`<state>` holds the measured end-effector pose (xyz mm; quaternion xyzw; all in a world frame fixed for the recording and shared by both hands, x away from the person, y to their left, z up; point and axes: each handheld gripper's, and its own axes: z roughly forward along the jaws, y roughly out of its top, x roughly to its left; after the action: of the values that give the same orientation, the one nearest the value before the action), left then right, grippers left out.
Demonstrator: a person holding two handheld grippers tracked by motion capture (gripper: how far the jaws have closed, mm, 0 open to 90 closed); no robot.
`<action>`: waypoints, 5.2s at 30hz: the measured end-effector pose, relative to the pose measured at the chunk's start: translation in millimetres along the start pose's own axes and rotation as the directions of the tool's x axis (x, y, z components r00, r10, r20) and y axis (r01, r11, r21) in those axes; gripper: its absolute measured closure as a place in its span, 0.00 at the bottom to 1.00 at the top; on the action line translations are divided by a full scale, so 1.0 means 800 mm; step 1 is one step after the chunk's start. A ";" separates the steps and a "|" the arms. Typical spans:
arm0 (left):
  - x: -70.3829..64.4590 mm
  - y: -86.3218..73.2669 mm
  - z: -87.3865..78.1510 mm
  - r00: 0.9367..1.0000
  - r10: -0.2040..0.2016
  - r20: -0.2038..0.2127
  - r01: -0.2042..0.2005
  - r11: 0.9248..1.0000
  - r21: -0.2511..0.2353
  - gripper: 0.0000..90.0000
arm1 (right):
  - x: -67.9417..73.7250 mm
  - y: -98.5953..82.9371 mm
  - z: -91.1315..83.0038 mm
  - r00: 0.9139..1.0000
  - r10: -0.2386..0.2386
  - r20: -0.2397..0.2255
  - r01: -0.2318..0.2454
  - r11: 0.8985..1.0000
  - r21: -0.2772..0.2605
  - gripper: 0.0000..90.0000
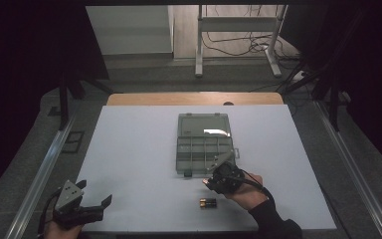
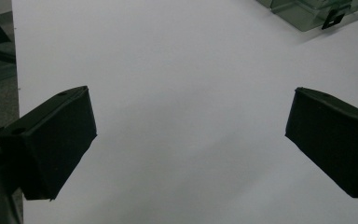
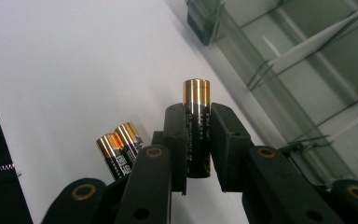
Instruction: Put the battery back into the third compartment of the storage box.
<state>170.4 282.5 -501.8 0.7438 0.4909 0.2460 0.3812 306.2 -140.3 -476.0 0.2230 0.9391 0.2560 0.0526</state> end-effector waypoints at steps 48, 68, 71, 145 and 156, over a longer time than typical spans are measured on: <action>0.001 0.001 0.001 1.000 -0.009 0.005 0.009 1.000 0.003 0.02 | -0.092 0.061 -0.023 0.977 0.176 0.125 -0.155 0.975 -0.162 0.86; 0.001 0.001 0.002 1.000 -0.004 0.005 0.004 1.000 0.006 0.02 | -0.124 0.070 0.026 0.946 0.273 0.175 -0.253 0.959 -0.128 0.81; 0.001 0.001 0.002 1.000 -0.004 0.006 0.004 1.000 0.007 0.02 | -0.121 0.070 0.020 0.945 0.267 0.186 -0.242 0.959 -0.150 0.68; -0.001 0.001 0.002 1.000 0.009 0.004 -0.009 1.000 0.007 0.02 | 0.021 -0.006 -0.001 1.000 0.014 0.015 -0.014 1.000 0.007 0.39; -0.001 0.001 0.002 1.000 0.011 0.004 -0.011 1.000 0.010 0.02 | 0.023 -0.009 0.015 0.999 -0.029 -0.036 0.032 0.997 0.066 0.62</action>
<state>172.0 280.6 -502.1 0.7487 0.4872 0.2445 0.3771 288.9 -132.4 -489.6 0.2057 0.9513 0.2275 0.0324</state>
